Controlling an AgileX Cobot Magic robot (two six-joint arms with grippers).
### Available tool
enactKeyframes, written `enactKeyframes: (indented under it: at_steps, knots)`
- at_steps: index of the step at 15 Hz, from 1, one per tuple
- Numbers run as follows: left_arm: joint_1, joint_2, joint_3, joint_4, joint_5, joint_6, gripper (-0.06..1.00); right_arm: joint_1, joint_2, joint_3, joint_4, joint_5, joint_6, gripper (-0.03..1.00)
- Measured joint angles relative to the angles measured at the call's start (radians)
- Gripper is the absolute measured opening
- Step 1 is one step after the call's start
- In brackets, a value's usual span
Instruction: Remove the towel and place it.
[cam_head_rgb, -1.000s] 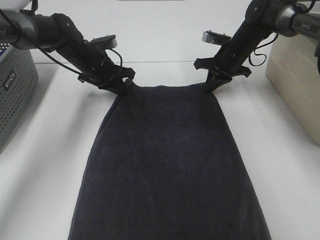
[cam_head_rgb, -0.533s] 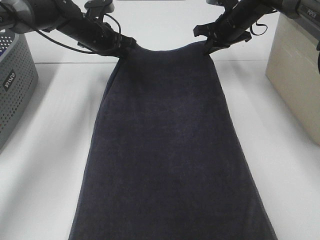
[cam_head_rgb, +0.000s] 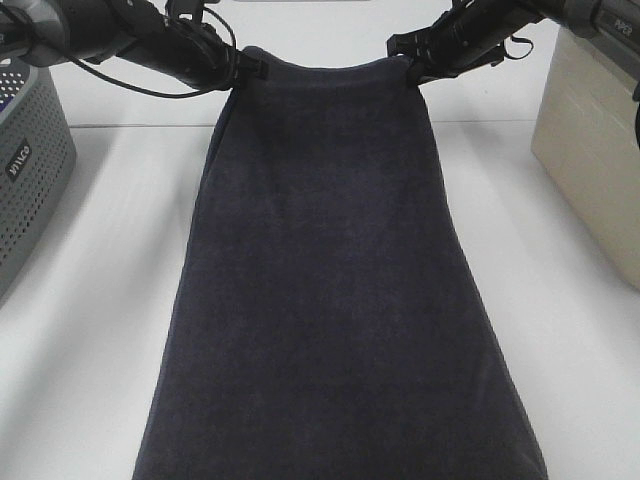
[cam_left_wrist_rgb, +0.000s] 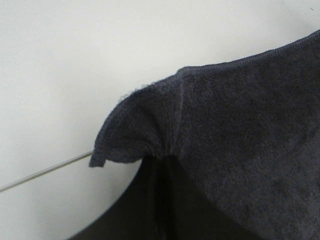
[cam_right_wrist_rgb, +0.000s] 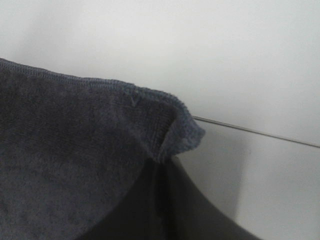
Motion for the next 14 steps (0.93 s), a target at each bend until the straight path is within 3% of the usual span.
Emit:
enactKeyframes:
  at_steps: [14]
  knots:
    - [-0.001,0.022,-0.002,0.0,-0.143,0.021,0.01,0.0,0.04,0.0,0.02,-0.104,0.0,0.02]
